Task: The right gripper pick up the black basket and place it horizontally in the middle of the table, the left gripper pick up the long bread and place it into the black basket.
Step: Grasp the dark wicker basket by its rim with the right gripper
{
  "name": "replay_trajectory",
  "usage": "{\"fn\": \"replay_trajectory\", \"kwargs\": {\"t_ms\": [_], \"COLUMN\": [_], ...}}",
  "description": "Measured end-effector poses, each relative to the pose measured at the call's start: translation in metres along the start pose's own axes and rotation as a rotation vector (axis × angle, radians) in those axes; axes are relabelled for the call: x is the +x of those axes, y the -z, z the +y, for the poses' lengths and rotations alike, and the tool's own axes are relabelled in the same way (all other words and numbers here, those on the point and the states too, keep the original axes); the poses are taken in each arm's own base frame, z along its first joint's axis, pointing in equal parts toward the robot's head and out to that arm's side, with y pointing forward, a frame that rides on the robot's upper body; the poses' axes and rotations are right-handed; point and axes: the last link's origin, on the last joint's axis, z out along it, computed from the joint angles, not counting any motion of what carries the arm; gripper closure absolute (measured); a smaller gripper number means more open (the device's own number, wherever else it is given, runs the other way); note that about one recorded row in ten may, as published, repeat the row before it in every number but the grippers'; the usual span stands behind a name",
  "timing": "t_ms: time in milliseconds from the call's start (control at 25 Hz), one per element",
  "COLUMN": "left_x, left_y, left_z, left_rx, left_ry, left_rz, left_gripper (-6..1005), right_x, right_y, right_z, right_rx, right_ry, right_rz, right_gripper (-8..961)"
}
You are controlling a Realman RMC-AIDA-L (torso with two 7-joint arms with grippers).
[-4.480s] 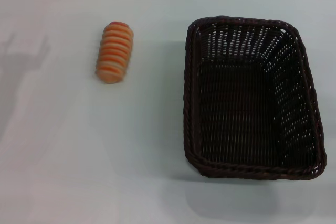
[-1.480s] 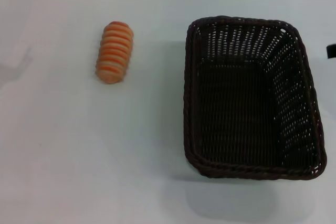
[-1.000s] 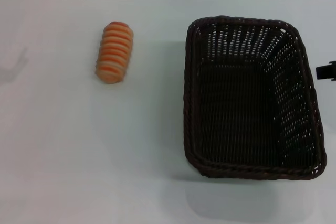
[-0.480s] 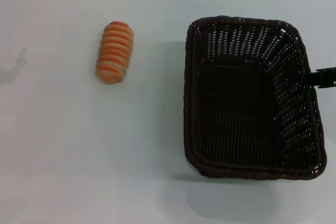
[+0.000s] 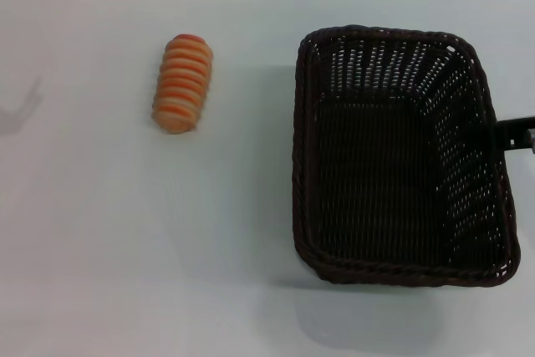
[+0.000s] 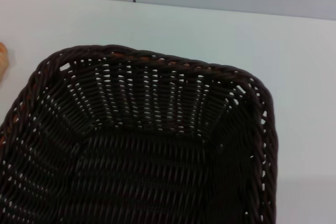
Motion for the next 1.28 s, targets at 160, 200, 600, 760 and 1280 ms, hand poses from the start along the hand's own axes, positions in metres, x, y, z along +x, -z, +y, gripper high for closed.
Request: {"fn": "replay_trajectory", "kwargs": {"t_ms": [160,200,600,760,1280], "left_x": [0.0,0.0,-0.001,-0.001,-0.001], "left_y": [0.0,0.0,0.0,0.0,0.0], "left_z": [0.0,0.0,0.002,0.002,0.003], "left_rx": [-0.001,-0.001,-0.02,-0.019,-0.02], "left_ry": [-0.001,-0.001,-0.017,-0.016,-0.016], "left_rz": [-0.001,-0.001,-0.01,-0.012,-0.009], "left_gripper": [156,156,156,156,156], "right_x": [0.003,0.004,0.011,0.015,0.02], "right_y": [-0.003,-0.003,-0.006,-0.006,-0.021], "right_z": [0.002,0.003,0.006,0.003,-0.002], "right_rx": [-0.006,-0.008,-0.016,-0.007,-0.006], "right_ry": [0.001,0.0,-0.007,-0.016,-0.008], "right_rz": [-0.001,-0.002,0.009,0.02,0.012], "right_gripper": [519,521,537,543,564]}}
